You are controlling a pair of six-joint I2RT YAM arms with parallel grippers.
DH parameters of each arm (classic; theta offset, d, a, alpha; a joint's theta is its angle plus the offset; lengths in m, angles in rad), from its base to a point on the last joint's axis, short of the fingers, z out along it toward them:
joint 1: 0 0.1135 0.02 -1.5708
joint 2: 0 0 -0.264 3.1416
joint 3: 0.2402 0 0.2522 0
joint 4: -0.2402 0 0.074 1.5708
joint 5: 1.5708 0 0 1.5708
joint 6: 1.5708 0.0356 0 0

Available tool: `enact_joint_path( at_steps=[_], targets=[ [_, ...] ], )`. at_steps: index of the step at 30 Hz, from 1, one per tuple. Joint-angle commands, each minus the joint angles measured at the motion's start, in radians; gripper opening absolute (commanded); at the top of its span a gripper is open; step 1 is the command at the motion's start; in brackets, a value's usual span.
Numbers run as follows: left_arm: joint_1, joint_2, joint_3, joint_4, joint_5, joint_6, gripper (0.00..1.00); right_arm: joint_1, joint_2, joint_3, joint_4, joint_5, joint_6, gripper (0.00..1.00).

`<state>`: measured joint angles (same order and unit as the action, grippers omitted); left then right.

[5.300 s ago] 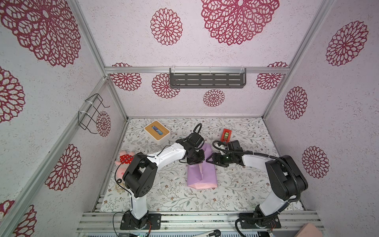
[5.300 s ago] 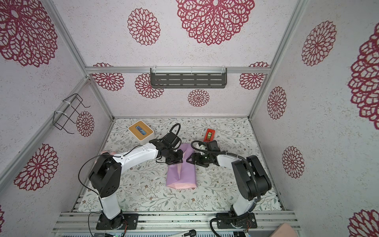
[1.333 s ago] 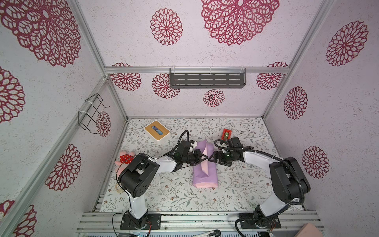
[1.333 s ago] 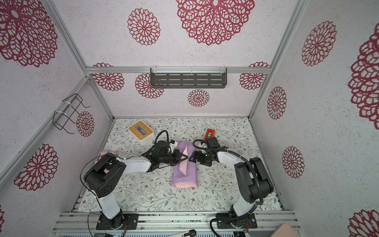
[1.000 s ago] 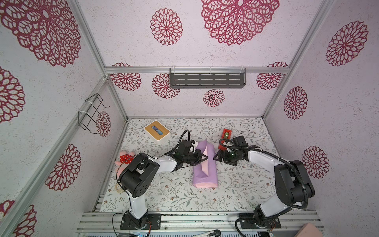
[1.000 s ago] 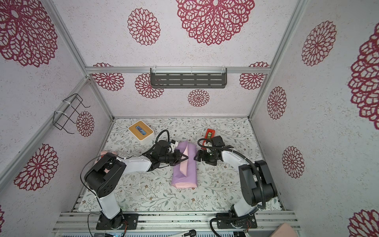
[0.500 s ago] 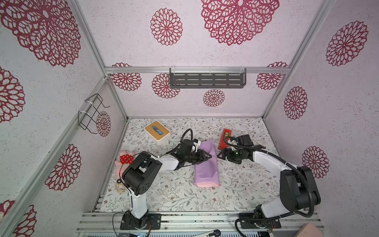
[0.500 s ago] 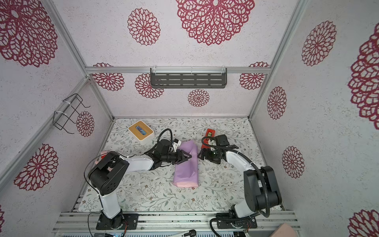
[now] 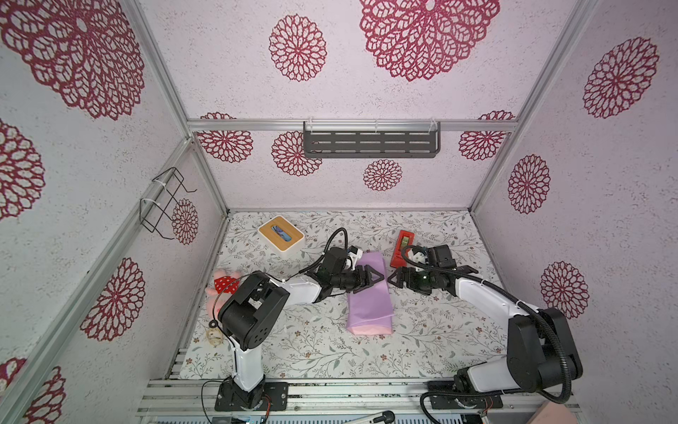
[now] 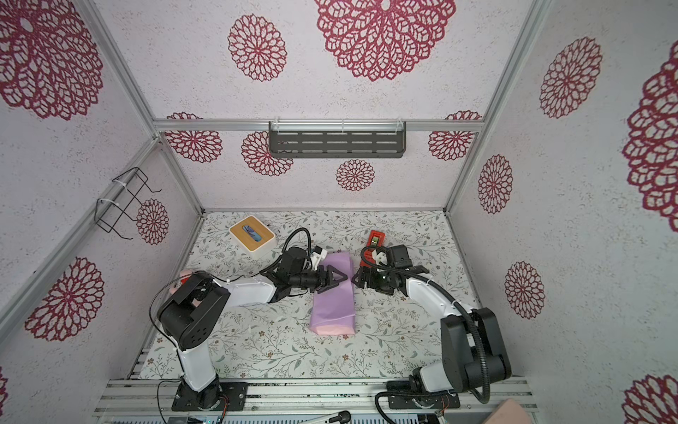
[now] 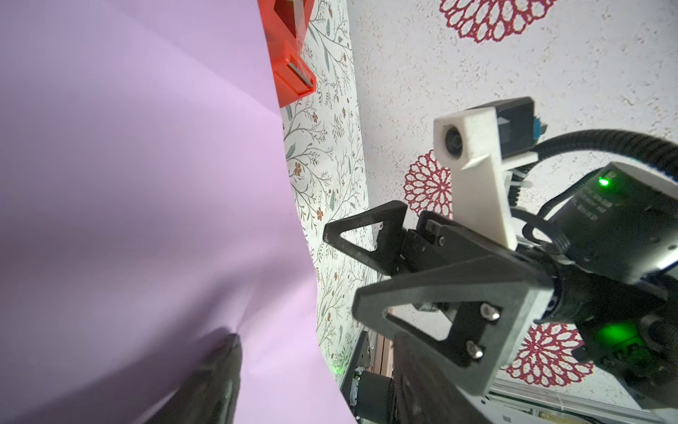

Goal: Wrap a gift box in wrapping paper
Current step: Second fold the wrapping paper around the gift box.

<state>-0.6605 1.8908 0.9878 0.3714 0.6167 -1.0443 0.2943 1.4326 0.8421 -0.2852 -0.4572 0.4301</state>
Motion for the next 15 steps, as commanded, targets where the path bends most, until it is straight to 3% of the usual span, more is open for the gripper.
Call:
enact_joint_path(
  at_steps=[1, 7, 15],
  targets=[
    [-0.014, 0.096, -0.058, -0.25, -0.104, 0.033, 0.69, 0.04, 0.012, -0.031, 0.092, -0.051, 0.049, 0.93],
    [-0.013, 0.084, -0.049, -0.251, -0.105, 0.036, 0.71, 0.061, 0.076, -0.096, 0.171, -0.05, 0.076, 0.91],
    [0.016, -0.097, 0.069, -0.341, -0.136, 0.112, 0.77, 0.052, 0.078, -0.251, 0.238, -0.015, 0.118, 0.85]
  ],
)
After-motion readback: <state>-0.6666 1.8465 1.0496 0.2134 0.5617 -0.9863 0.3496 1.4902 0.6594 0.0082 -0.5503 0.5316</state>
